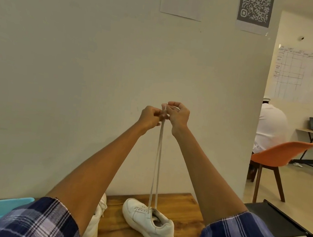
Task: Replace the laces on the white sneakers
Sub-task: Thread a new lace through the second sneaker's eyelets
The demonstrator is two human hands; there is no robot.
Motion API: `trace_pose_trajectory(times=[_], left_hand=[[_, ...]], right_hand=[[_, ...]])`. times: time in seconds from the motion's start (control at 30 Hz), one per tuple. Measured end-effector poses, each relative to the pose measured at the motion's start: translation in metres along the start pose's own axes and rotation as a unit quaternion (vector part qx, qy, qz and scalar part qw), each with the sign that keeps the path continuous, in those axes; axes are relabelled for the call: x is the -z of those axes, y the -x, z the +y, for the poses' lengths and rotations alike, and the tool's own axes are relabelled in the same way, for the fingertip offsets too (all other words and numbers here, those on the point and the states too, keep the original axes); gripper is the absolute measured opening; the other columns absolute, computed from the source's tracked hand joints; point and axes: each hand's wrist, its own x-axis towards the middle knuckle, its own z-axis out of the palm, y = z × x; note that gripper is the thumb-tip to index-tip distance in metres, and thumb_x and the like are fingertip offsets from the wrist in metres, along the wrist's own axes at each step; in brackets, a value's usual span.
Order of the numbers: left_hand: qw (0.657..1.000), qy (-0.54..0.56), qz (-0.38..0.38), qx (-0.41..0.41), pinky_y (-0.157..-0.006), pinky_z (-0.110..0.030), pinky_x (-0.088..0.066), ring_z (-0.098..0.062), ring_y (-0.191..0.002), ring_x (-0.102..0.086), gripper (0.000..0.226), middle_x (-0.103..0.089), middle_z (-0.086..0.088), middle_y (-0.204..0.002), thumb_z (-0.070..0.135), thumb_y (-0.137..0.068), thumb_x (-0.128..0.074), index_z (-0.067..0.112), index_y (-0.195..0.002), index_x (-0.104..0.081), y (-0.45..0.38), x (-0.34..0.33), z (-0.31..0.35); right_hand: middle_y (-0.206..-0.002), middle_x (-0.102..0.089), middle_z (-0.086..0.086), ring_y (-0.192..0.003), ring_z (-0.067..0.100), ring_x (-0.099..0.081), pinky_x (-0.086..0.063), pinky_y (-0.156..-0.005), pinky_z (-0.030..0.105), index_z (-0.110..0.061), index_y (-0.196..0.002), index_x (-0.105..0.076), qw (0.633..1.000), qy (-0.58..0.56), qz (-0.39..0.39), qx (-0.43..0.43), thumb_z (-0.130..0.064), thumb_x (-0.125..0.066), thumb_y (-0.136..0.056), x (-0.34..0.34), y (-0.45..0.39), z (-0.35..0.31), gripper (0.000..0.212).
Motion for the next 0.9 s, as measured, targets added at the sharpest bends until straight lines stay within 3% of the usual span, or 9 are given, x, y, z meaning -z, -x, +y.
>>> trace_pose_trajectory(times=[0.17, 0.27, 0.33, 0.47, 0.57, 0.67, 0.73, 0.83, 0.9], left_hand=[[0.983, -0.149, 0.081, -0.069, -0.078, -0.039, -0.055, -0.032, -0.080, -0.067, 0.014, -0.071, -0.021, -0.088, 0.000, -0.086, -0.061, -0.006, -0.091, -0.073, -0.002, 0.001, 0.004], [0.975, -0.170, 0.118, -0.076, -0.077, -0.033, -0.054, -0.024, -0.073, -0.064, 0.016, -0.070, -0.019, -0.083, 0.006, -0.088, -0.063, -0.007, -0.089, -0.073, 0.000, 0.002, -0.005], [0.975, -0.161, 0.129, -0.083, -0.075, -0.026, -0.052, -0.023, -0.076, -0.065, 0.018, -0.071, -0.018, -0.088, 0.011, -0.087, -0.066, -0.005, -0.094, -0.072, 0.005, -0.003, 0.000], [0.968, -0.182, 0.150, -0.085, -0.072, -0.017, -0.043, -0.024, -0.085, -0.067, 0.017, -0.071, -0.016, -0.092, 0.012, -0.085, -0.068, -0.002, -0.093, -0.073, 0.012, -0.011, 0.002], [0.937, -0.308, 0.162, -0.044, -0.073, -0.026, -0.050, -0.025, -0.088, -0.067, 0.012, -0.069, -0.015, -0.094, 0.006, -0.089, -0.061, -0.003, -0.094, -0.068, 0.016, -0.001, -0.018], [0.841, -0.535, 0.039, 0.066, -0.076, -0.026, -0.050, -0.024, -0.098, -0.065, 0.022, -0.067, -0.011, -0.105, -0.004, -0.092, -0.046, 0.002, -0.104, -0.064, 0.038, 0.011, -0.059], [0.768, -0.617, -0.070, 0.158, -0.082, -0.030, -0.055, -0.023, -0.099, -0.066, 0.025, -0.068, -0.007, -0.108, 0.006, -0.093, -0.046, 0.006, -0.109, -0.065, 0.059, 0.011, -0.094], [0.710, -0.605, -0.236, 0.273, -0.093, -0.028, -0.049, -0.018, -0.101, -0.064, 0.028, -0.065, 0.000, -0.113, 0.028, -0.095, -0.052, 0.008, -0.111, -0.064, 0.075, -0.004, -0.134], [0.704, -0.541, -0.320, 0.331, -0.089, -0.026, -0.045, -0.015, -0.083, -0.061, 0.027, -0.062, -0.001, -0.099, 0.032, -0.093, -0.058, 0.006, -0.086, -0.059, 0.080, -0.023, -0.150]], right_hand=[[-0.083, -0.062, 0.000, -0.079, 0.015, -0.058, -0.046, -0.066, 0.022, -0.010, -0.090, -0.064, 0.977, 0.207, -0.043, 0.025, -0.009, -0.058, -0.083, 0.013, 0.001, 0.000, 0.009], [-0.081, -0.061, 0.004, -0.066, 0.017, -0.056, -0.048, -0.059, 0.025, -0.005, -0.092, -0.062, 0.862, 0.439, -0.226, -0.118, -0.024, -0.063, -0.085, 0.019, 0.013, 0.006, 0.020], [-0.077, -0.062, 0.001, -0.059, 0.014, -0.058, -0.050, -0.056, 0.023, -0.004, -0.089, -0.060, 0.789, 0.520, -0.291, -0.151, -0.039, -0.066, -0.085, 0.014, 0.020, 0.018, 0.036], [-0.069, -0.055, 0.008, -0.053, 0.018, -0.049, -0.036, -0.048, 0.023, -0.005, -0.076, -0.055, 0.838, 0.462, -0.254, -0.141, -0.008, -0.042, -0.096, 0.003, 0.023, 0.043, 0.024], [-0.070, -0.054, 0.008, -0.057, 0.018, -0.051, -0.043, -0.052, 0.023, 0.001, -0.098, -0.058, 0.811, 0.454, -0.327, -0.172, -0.001, -0.039, -0.096, 0.008, 0.024, 0.037, 0.019], [-0.074, -0.059, 0.007, -0.064, 0.015, -0.058, -0.050, -0.061, 0.024, 0.008, -0.115, -0.057, 0.777, 0.475, -0.372, -0.182, 0.001, -0.044, -0.095, 0.021, 0.022, 0.024, 0.025], [-0.074, -0.060, 0.007, -0.064, 0.015, -0.058, -0.049, -0.060, 0.023, 0.008, -0.117, -0.058, 0.784, 0.469, -0.364, -0.183, 0.005, -0.044, -0.093, 0.029, 0.015, 0.025, 0.028], [-0.078, -0.060, 0.011, -0.061, 0.016, -0.058, -0.048, -0.053, 0.021, 0.007, -0.114, -0.060, 0.835, 0.427, -0.307, -0.161, 0.005, -0.041, -0.093, 0.037, 0.013, 0.038, 0.029], [-0.072, -0.058, 0.010, -0.054, 0.016, -0.056, -0.046, -0.044, 0.018, 0.009, -0.110, -0.062, 0.878, 0.381, -0.253, -0.141, 0.003, -0.040, -0.093, 0.042, 0.015, 0.055, 0.028]])
